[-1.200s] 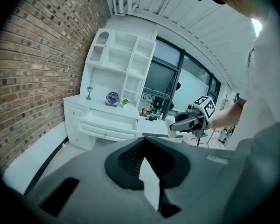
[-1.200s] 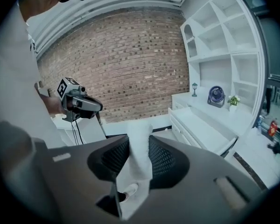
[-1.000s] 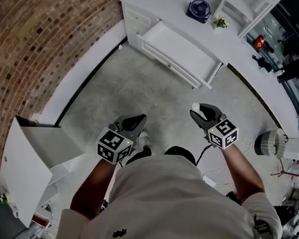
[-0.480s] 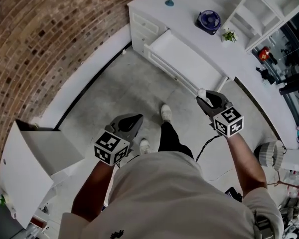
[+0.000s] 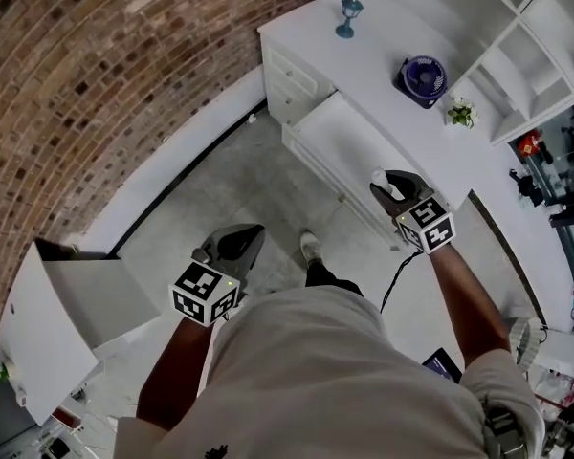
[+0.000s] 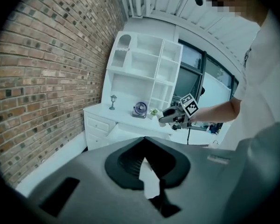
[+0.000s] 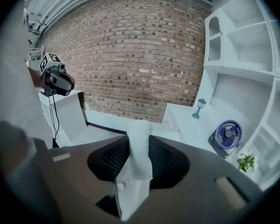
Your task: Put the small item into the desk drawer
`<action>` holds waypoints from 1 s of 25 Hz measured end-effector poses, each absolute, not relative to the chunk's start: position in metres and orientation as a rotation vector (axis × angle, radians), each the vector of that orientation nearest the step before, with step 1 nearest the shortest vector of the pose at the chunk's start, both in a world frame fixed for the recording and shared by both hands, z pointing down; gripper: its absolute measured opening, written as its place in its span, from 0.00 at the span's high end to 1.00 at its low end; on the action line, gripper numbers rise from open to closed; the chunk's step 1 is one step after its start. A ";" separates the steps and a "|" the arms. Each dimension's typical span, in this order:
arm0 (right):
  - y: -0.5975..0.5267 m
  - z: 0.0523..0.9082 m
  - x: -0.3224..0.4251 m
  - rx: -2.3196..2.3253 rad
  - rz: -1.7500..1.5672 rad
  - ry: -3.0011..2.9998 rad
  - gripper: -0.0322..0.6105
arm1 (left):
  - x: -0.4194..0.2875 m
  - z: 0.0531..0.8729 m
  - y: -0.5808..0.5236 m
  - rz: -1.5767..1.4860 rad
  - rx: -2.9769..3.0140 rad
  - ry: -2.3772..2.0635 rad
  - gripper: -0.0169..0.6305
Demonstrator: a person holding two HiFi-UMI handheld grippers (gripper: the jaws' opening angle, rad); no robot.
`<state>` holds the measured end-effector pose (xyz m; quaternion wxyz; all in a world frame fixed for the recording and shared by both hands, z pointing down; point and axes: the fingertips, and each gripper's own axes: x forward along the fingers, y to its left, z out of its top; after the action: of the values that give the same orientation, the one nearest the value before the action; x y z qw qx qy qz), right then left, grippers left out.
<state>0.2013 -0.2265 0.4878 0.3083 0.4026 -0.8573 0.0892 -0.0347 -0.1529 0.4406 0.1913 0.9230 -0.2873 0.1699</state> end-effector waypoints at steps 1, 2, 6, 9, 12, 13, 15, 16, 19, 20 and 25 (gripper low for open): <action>-0.242 0.492 0.205 1.042 0.232 -2.265 0.74 | -0.029 0.439 -0.165 0.475 2.587 -0.822 0.97; -0.256 0.497 0.209 1.022 0.233 -2.265 0.74 | -0.023 0.438 -0.176 0.472 2.579 -0.839 0.97; -0.309 0.523 0.227 0.967 0.257 -2.254 0.74 | -0.002 0.438 -0.214 0.459 2.541 -0.896 0.97; -0.347 0.548 0.234 0.918 0.282 -2.232 0.74 | 0.009 0.438 -0.239 0.467 2.507 -0.929 0.97; -0.380 0.579 0.241 0.880 0.320 -2.206 0.74 | 0.017 0.440 -0.260 0.476 2.473 -0.971 0.97; -0.391 0.590 0.243 0.873 0.330 -2.196 0.74 | 0.020 0.441 -0.267 0.480 2.466 -0.986 0.97; -0.410 0.611 0.245 0.861 0.349 -2.175 0.74 | 0.022 0.443 -0.278 0.489 2.453 -1.015 0.97; -0.419 0.622 0.246 0.856 0.357 -2.163 0.74 | 0.023 0.444 -0.283 0.493 2.444 -1.030 0.97; -0.441 0.655 0.246 0.837 0.384 -2.124 0.74 | 0.023 0.446 -0.293 0.503 2.408 -1.075 0.97; -0.447 0.665 0.245 0.829 0.389 -2.111 0.74 | 0.022 0.447 -0.295 0.505 2.395 -1.090 0.97; -0.470 0.714 0.237 0.791 0.423 -2.059 0.74 | 0.016 0.451 -0.301 0.514 2.326 -1.156 0.97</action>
<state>0.2366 -0.4701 0.7139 0.4331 0.3173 -0.8264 0.1698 0.0158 -0.3013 0.4513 0.2443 0.8518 -0.4233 0.1884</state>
